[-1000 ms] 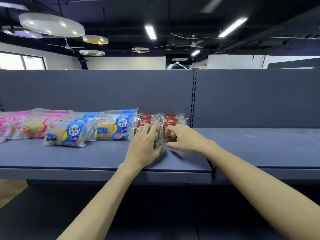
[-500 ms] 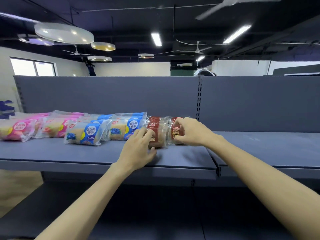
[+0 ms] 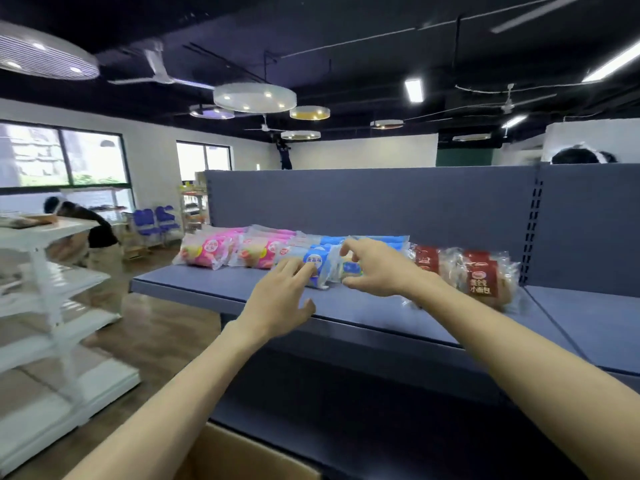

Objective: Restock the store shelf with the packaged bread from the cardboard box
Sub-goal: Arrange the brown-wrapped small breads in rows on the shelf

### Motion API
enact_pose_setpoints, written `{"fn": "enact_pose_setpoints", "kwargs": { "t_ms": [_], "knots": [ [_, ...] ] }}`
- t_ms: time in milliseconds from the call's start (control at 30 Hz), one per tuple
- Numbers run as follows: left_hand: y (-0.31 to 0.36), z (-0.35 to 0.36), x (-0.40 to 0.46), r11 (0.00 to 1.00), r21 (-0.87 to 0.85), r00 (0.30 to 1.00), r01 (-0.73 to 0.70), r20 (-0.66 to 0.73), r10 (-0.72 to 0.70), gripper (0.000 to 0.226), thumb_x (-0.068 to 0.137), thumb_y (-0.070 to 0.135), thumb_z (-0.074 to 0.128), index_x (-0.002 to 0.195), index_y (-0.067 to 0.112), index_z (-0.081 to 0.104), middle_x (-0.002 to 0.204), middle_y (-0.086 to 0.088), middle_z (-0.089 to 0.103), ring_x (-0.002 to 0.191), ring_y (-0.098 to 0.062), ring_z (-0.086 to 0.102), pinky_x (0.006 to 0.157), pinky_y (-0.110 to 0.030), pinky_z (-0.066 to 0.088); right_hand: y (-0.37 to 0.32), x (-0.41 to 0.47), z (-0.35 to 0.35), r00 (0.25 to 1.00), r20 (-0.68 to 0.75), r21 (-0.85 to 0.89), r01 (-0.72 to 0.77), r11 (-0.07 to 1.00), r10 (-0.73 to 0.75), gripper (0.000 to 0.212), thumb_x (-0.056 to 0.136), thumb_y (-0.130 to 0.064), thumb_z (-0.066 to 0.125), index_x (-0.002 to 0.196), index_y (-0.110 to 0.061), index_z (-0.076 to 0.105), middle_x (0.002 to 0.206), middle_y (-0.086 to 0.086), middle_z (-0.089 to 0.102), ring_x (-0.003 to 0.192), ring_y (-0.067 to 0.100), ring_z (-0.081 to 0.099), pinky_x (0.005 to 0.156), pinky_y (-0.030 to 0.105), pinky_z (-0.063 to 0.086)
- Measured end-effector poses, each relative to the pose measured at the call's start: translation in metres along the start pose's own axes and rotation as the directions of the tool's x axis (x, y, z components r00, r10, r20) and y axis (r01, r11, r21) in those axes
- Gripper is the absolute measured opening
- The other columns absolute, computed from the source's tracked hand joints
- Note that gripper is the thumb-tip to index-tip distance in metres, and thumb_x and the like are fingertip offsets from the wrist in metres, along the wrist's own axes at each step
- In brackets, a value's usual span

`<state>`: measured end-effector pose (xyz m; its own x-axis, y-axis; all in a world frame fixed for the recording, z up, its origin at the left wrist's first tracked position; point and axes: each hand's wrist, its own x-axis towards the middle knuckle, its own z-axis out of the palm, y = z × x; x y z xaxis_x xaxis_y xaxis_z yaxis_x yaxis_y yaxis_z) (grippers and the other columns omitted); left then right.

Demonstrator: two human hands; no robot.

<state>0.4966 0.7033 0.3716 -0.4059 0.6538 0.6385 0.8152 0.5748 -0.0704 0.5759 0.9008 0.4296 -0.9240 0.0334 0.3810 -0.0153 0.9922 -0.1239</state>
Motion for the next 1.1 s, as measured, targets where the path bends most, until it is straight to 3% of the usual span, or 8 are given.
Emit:
{"fn": "enact_pose_setpoints", "kwargs": {
  "t_ms": [133,300,433,600,900,1100],
  "knots": [
    [-0.038,-0.022,-0.028,0.994,0.073,0.996,0.077,0.030,-0.080,0.048,0.082,0.030,0.067,0.124,0.016,0.051,0.116,-0.002,0.054,0.105,-0.024,0.051,0.082,-0.040,0.051,-0.043,0.023,0.015,0.997,0.005,0.007,0.080,0.997,-0.080,0.046,0.085,-0.036,0.068,0.126,-0.026,0.050,0.119,0.000,0.057,0.104,0.022,0.056,0.087,0.043,0.051],
    [-0.076,-0.045,-0.065,0.982,0.135,0.989,0.136,0.039,-0.142,0.045,0.084,0.031,0.065,0.125,0.020,0.050,0.120,0.003,0.055,0.110,-0.019,0.051,0.082,-0.033,0.048,-0.091,0.047,0.031,0.984,0.026,0.057,0.174,0.983,-0.175,0.045,0.085,-0.028,0.068,0.126,-0.022,0.050,0.116,0.001,0.056,0.104,0.022,0.054,0.084,0.039,0.050],
    [-0.104,-0.062,-0.085,0.973,0.145,0.979,0.180,0.071,-0.192,0.046,0.085,0.034,0.062,0.128,0.022,0.049,0.123,0.005,0.056,0.116,-0.019,0.053,0.084,-0.037,0.051,-0.128,0.064,0.043,0.969,0.011,0.069,0.246,0.967,-0.248,0.047,0.085,-0.031,0.071,0.127,-0.022,0.050,0.122,-0.002,0.058,0.104,0.019,0.055,0.085,0.037,0.049],
    [-0.139,-0.080,-0.108,0.954,0.184,0.906,0.236,0.314,-0.285,0.057,0.091,0.052,0.055,0.142,0.030,0.041,0.141,0.005,0.048,0.127,-0.017,0.046,0.095,-0.037,0.047,-0.174,0.085,0.060,0.954,0.027,0.089,0.297,0.951,-0.300,0.048,0.085,-0.032,0.071,0.126,-0.023,0.050,0.126,0.003,0.057,0.106,0.023,0.056,0.089,0.039,0.050],
    [-0.187,-0.071,-0.139,0.957,0.184,0.867,0.224,0.411,-0.282,0.059,0.092,0.052,0.053,0.146,0.033,0.038,0.146,0.005,0.045,0.131,-0.019,0.045,0.099,-0.041,0.046,-0.221,0.097,0.109,0.946,0.128,0.095,0.288,0.953,-0.299,0.053,0.086,-0.038,0.070,0.132,-0.025,0.046,0.126,0.003,0.054,0.110,0.023,0.055,0.091,0.043,0.050],
    [-0.207,-0.033,-0.163,0.962,0.145,0.844,0.233,0.461,-0.274,0.055,0.091,0.049,0.054,0.141,0.031,0.041,0.137,0.003,0.050,0.124,-0.021,0.049,0.091,-0.039,0.048,-0.229,0.098,0.149,0.934,0.207,0.080,0.279,0.957,-0.290,0.049,0.087,-0.036,0.067,0.129,-0.024,0.046,0.120,0.004,0.058,0.104,0.025,0.057,0.086,0.041,0.051]
  ]
}}
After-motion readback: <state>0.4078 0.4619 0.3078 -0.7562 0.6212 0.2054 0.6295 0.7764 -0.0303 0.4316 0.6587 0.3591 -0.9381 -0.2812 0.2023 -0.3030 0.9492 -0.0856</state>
